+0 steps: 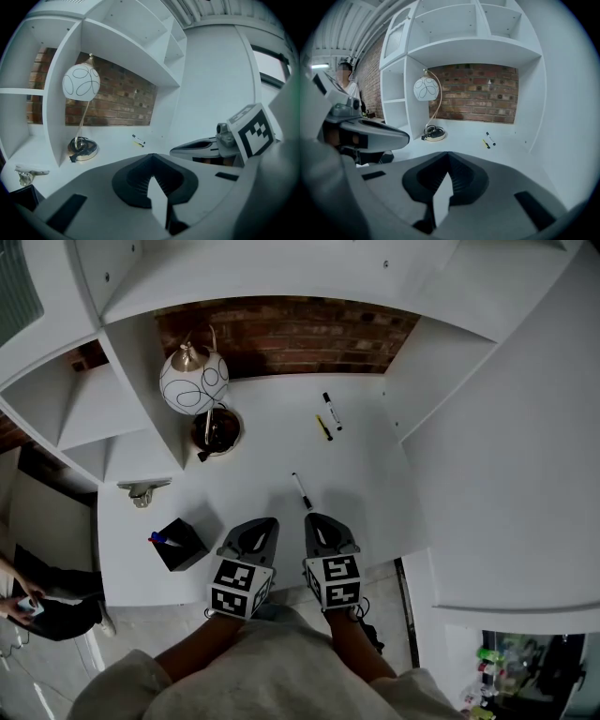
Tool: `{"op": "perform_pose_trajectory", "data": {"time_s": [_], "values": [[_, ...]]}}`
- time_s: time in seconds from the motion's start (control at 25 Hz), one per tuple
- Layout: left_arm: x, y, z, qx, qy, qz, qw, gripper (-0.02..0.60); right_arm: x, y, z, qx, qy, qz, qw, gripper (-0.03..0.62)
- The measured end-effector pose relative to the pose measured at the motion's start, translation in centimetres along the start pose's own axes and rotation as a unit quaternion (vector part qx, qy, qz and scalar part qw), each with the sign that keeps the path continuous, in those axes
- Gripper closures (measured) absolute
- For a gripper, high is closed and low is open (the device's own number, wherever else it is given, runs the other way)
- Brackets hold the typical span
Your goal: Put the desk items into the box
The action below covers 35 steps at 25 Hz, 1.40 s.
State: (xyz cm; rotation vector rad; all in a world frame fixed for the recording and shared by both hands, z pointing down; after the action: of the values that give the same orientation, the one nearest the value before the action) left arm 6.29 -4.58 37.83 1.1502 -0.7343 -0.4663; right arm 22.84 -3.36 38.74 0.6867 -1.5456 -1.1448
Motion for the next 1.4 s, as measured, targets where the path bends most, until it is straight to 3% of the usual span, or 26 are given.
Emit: {"op": "perform_pose_trajectory", "data": {"time_s": [0.92, 1.4], "values": [[5.5, 1.9, 1.4, -0.015, -0.020, 0.020, 0.9995, 0.575, 5.1, 1.4, -4.1, -0.025, -0.041, 0.041, 0.998, 0.577], [8.6, 3.8, 2.0, -0.018, -0.014, 0.046, 0.9987, 0.575, 9.1, 3.1, -5.6, -0.035, -0.067, 0.108, 0.991, 0.576]]}}
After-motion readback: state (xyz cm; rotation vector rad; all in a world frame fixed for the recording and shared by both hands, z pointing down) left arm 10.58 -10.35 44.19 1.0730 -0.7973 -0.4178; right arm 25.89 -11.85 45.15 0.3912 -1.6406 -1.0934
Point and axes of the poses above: the fingertips, and each gripper's own axes: x forward along the fingers, z to its left, y out of its underside, the point moved 10 cm from there along -x, backward along the fingers, and after that the axes turned 7 degrees about -z, right-handed, at the moved point
